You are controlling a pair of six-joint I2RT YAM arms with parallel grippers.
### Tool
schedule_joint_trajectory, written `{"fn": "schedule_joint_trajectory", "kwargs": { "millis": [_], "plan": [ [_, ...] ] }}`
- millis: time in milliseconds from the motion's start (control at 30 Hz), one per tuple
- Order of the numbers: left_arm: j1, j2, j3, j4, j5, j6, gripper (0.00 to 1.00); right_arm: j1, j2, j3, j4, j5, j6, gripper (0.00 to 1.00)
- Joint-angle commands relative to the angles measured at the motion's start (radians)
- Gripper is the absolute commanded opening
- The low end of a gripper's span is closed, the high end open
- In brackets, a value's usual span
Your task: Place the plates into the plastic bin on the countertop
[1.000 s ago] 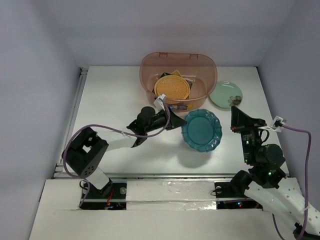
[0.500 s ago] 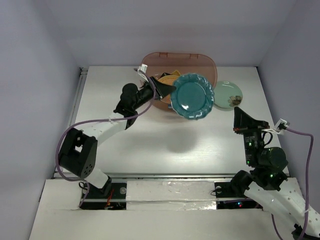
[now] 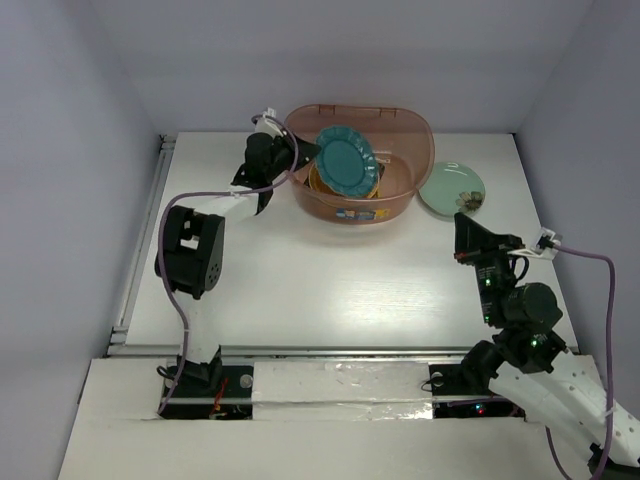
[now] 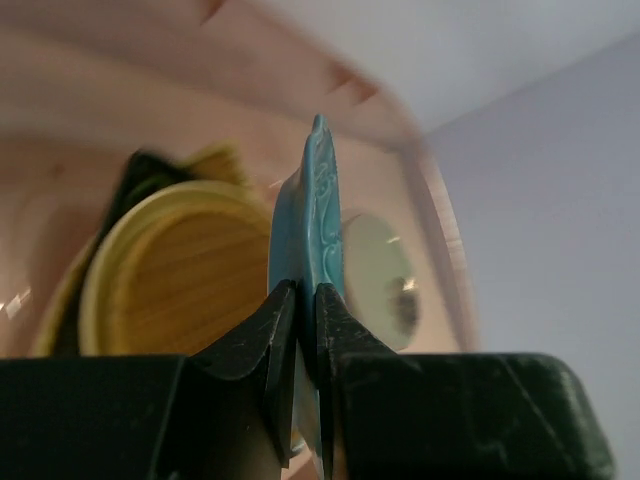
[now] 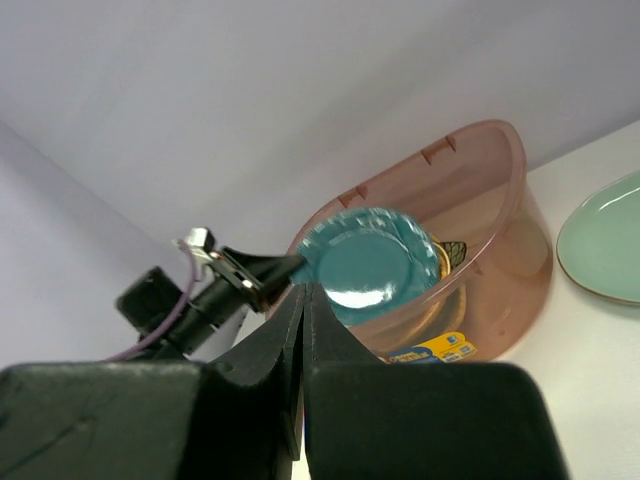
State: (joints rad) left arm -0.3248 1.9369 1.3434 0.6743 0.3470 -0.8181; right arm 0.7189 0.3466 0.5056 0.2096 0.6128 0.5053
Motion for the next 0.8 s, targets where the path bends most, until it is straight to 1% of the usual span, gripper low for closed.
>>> {"fn": "schedule_joint_trajectory", "kwargs": {
  "millis": [0, 100, 200, 233, 300, 333, 400, 433, 500, 533, 600, 700, 733, 767],
  "plan": [
    [0.001, -0.013, 0.092, 0.067, -0.003, -0.004, 0.0, -0.006, 0.014, 0.028, 0.031, -0.002, -0.002, 0.0],
    [0.001, 0.02, 0.111, 0.021, -0.011, 0.034, 0.0, -0.006, 0.023, 0.031, 0.031, -0.001, -0.002, 0.0],
    [0.001, 0.025, 0.102, -0.039, -0.052, 0.083, 0.0, -0.006, 0.035, 0.031, 0.034, -0.002, -0.002, 0.0],
    [0.001, 0.024, 0.097, -0.068, -0.081, 0.094, 0.02, -0.006, 0.043, 0.033, 0.034, -0.004, -0.002, 0.0],
    [-0.008, 0.022, 0.095, -0.109, -0.112, 0.14, 0.13, -0.006, 0.049, 0.033, 0.036, -0.002, -0.002, 0.0],
    [-0.008, 0.016, 0.097, -0.152, -0.149, 0.157, 0.21, -0.006, 0.051, 0.034, 0.037, -0.001, -0.002, 0.0],
    [-0.017, 0.008, 0.092, -0.182, -0.187, 0.19, 0.34, -0.006, 0.055, 0.034, 0.039, 0.001, -0.004, 0.0],
    [-0.017, -0.002, 0.094, -0.217, -0.23, 0.227, 0.43, -0.006, 0.055, 0.034, 0.039, 0.005, -0.004, 0.0],
    [-0.046, -0.015, 0.094, -0.245, -0.282, 0.269, 0.52, -0.006, 0.06, 0.031, 0.042, 0.01, -0.007, 0.0],
    [-0.057, -0.029, 0.097, -0.274, -0.337, 0.292, 0.6, -0.006, 0.063, 0.031, 0.043, 0.011, -0.008, 0.0],
    [-0.095, -0.042, 0.121, -0.323, -0.463, 0.373, 0.71, -0.006, 0.077, 0.034, 0.043, 0.022, -0.011, 0.0],
    [-0.141, -0.061, 0.152, -0.357, -0.584, 0.489, 0.76, -0.006, 0.106, 0.037, 0.045, 0.033, -0.008, 0.0],
    [-0.181, -0.079, 0.154, -0.358, -0.697, 0.525, 0.8, -0.006, 0.117, 0.039, 0.044, 0.038, -0.008, 0.0],
    [-0.204, -0.087, 0.155, -0.352, -0.762, 0.565, 0.82, -0.006, 0.129, 0.042, 0.037, 0.044, -0.004, 0.0]
  ]
}}
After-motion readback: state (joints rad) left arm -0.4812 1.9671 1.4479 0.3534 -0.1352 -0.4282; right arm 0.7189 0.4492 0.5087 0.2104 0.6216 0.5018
